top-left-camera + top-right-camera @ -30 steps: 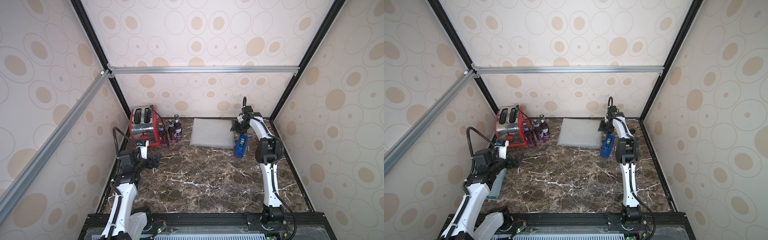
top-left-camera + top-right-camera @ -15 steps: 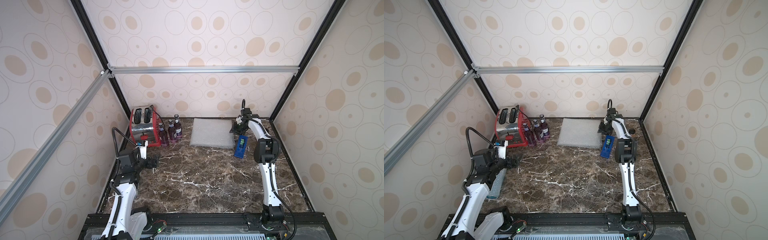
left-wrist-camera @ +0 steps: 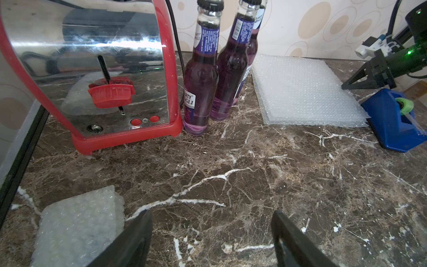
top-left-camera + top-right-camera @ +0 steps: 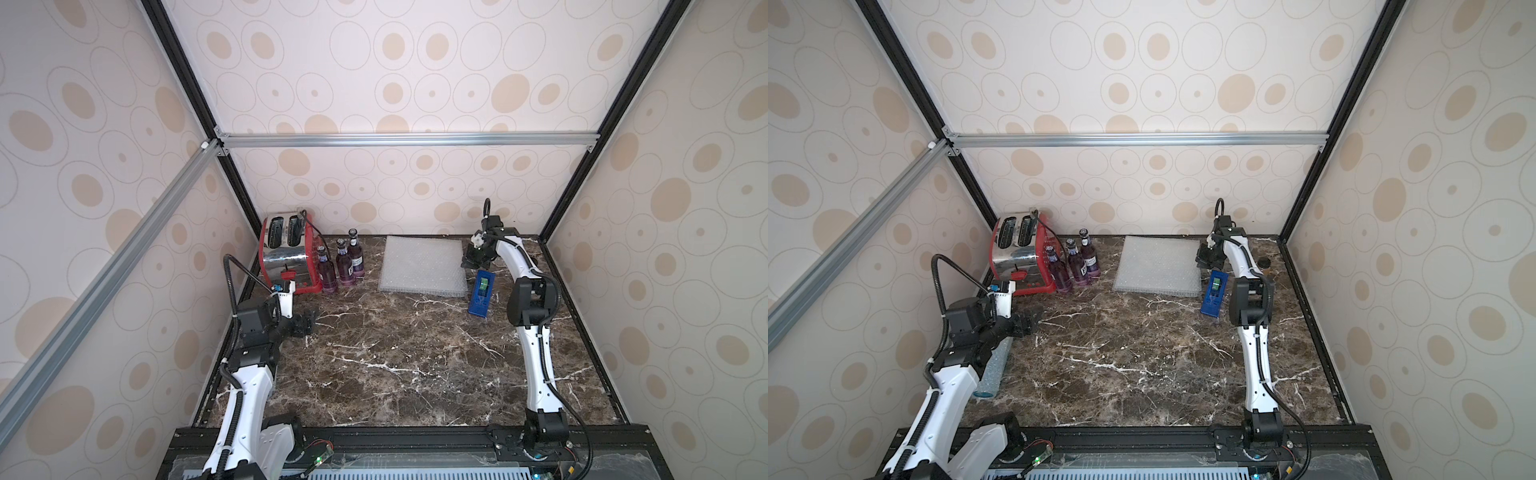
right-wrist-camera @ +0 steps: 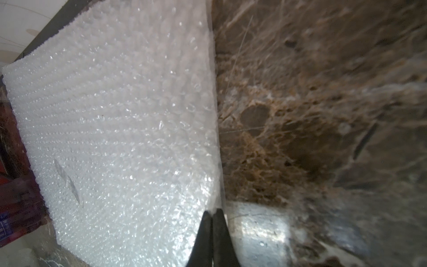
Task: Wrap wine bottles in bubble wrap
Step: Pick up the bubble wrap from the bubble wrap, then place the bubble wrap at the center of the board.
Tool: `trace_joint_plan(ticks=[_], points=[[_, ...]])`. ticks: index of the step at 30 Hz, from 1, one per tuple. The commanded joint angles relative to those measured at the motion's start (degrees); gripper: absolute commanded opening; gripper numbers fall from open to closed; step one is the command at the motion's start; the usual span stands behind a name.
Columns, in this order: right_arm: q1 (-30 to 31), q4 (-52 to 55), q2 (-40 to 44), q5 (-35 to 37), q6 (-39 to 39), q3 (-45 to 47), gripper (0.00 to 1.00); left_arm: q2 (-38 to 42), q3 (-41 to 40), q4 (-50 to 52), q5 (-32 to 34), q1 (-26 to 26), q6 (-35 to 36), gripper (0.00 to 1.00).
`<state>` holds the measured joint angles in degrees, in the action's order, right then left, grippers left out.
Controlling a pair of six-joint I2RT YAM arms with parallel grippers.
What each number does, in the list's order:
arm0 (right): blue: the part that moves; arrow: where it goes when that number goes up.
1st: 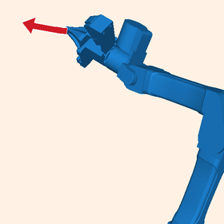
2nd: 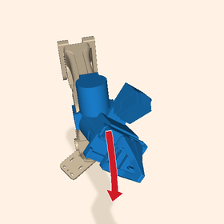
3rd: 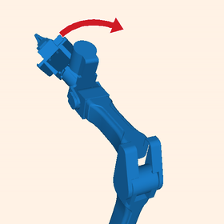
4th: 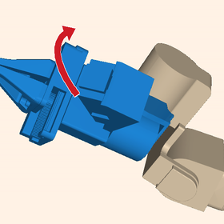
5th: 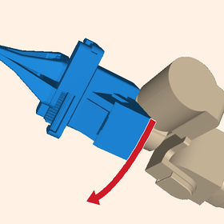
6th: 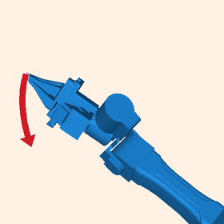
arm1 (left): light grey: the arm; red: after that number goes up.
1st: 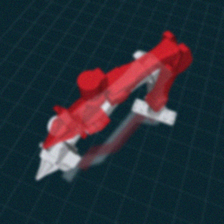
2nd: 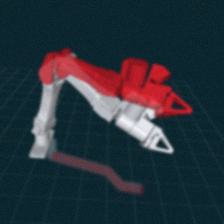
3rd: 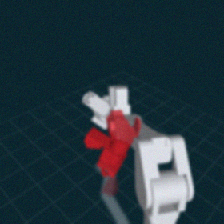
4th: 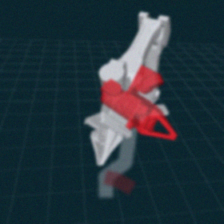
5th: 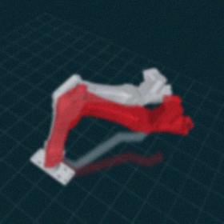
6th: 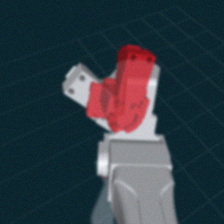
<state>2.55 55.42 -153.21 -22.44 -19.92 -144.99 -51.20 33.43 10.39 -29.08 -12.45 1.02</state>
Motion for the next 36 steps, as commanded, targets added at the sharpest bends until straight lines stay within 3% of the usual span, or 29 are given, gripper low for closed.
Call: trace_joint_plan(ticks=[1,8,14,25,33,36], points=[[0.35,2.75,4.10,-1.36,0.26,-1.13,0.00,0.51,0.78,-0.48,-0.04,0.05,0.32,0.79],[1.94,5.34,11.36,-2.36,-0.77,0.68,0.00,1.30,1.02,-0.07,0.68,1.28,0.91,0.78],[5.79,4.10,21.52,-2.14,-3.46,12.64,0.00,2.41,1.37,0.94,2.21,3.26,1.69,0.78],[15.41,-13.95,50.17,0.51,-11.27,60.58,0.00,3.13,1.86,2.10,3.56,7.13,2.32,0.77],[18.54,-14.51,61.48,0.85,-5.69,79.73,0.00,2.86,2.18,2.79,3.82,7.53,2.98,0.77],[18.44,-14.60,62.57,4.35,-2.34,83.66,0.00,2.73,1.88,2.41,3.78,7.35,3.38,0.77]])
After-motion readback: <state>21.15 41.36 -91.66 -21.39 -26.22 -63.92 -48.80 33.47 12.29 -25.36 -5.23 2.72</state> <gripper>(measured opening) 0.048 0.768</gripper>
